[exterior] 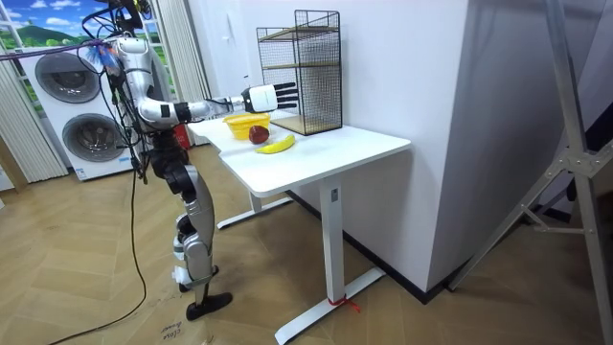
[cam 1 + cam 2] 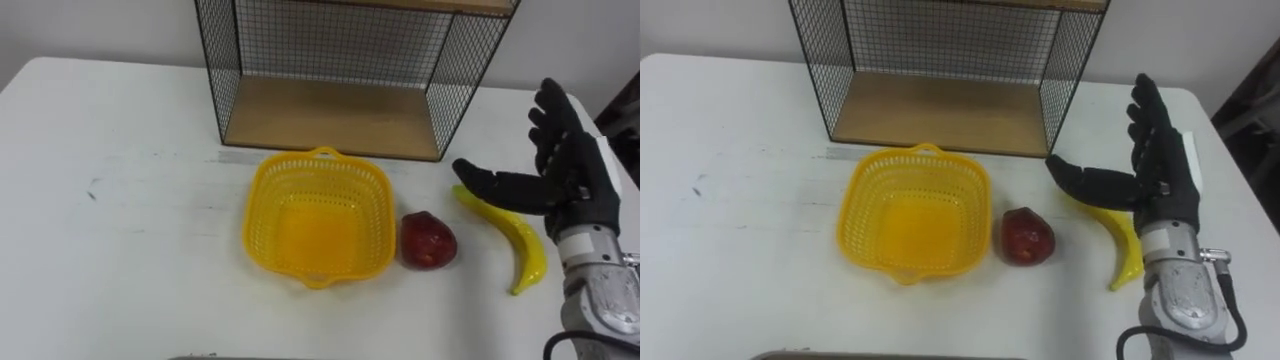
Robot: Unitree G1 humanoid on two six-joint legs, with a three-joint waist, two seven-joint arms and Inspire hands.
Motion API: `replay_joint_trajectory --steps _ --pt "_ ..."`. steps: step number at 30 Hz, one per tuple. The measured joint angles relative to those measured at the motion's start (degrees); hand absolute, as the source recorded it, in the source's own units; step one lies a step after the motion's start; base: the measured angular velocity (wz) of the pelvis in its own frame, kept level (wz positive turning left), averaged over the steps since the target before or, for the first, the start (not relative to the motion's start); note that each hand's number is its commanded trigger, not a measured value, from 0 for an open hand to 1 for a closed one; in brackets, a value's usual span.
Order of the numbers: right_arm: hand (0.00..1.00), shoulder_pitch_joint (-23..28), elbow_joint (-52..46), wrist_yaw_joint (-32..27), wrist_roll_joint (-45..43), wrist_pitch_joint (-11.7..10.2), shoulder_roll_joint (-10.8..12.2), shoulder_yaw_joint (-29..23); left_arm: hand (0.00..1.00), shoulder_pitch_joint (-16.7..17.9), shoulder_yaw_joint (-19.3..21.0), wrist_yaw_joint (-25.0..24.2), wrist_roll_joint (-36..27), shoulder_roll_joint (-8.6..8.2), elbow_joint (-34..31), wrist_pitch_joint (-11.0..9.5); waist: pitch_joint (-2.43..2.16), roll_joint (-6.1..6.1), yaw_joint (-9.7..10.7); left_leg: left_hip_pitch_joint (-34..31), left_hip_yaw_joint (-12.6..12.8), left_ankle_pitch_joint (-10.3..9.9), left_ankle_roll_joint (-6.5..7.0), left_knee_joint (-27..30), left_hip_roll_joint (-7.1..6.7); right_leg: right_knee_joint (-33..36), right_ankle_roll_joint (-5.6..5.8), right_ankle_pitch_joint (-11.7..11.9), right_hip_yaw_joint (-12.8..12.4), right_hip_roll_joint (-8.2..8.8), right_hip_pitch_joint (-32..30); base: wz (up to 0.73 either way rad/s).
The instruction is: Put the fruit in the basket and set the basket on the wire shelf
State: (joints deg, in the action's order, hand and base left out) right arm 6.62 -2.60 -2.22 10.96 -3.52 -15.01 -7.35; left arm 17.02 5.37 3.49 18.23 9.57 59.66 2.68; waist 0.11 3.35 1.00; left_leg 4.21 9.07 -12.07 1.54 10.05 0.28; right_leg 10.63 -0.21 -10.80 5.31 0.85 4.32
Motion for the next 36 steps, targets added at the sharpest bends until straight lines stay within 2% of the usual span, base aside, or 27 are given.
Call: replay_joint_trajectory --steps 4,8,13,17,22,36 --pt "0.0 0.0 0.0 2.2 -1.9 0.7 0.0 0.0 0.0 -0.5 0.0 0.0 0.0 -0.01 0.0 0.1 -0.04 -0.21 0.3 0.1 0.0 0.0 0.0 -0.1 -0.02 0.0 0.0 0.0 0.0 -0.02 0.3 0.0" --pt "0.0 0.5 0.2 4.4 -4.4 1.7 0.0 0.3 0.0 -1.1 0.0 0.0 0.0 0.0 0.0 0.3 -0.11 0.06 0.3 0.3 0.0 0.0 0.0 -0.2 -0.06 0.0 0.0 0.0 -0.1 -0.01 0.5 0.0" --pt "0.0 1.4 1.9 6.1 -6.4 1.8 0.0 1.8 0.0 -1.3 0.0 0.0 0.0 0.03 0.1 0.3 -0.38 0.64 0.2 0.4 0.0 0.0 0.0 -0.2 -0.09 0.0 0.0 0.0 -0.1 -0.01 0.6 0.0" --pt "0.0 1.4 4.2 7.2 -7.1 1.9 0.0 2.3 0.0 -1.9 -0.8 0.0 -0.1 0.16 0.4 0.3 -0.3 0.59 0.1 0.5 0.0 0.0 0.0 -0.1 -0.06 0.0 0.02 0.0 -0.2 0.0 0.6 0.0" --pt "0.0 1.4 4.6 7.6 -7.1 1.9 0.0 4.2 0.0 -2.6 -1.3 0.0 0.0 0.24 1.0 0.2 0.02 0.09 0.1 0.4 -0.2 0.0 0.0 0.1 -0.06 0.0 0.01 0.0 -0.2 -0.02 0.7 0.01" --pt "0.0 1.4 6.4 9.9 -7.1 1.8 0.1 8.3 0.0 -3.7 -2.5 0.0 0.0 0.27 2.2 -0.6 0.09 0.21 -0.2 0.3 -0.3 0.0 0.0 0.4 -0.08 0.0 -0.03 0.1 0.0 -0.06 0.8 0.01"
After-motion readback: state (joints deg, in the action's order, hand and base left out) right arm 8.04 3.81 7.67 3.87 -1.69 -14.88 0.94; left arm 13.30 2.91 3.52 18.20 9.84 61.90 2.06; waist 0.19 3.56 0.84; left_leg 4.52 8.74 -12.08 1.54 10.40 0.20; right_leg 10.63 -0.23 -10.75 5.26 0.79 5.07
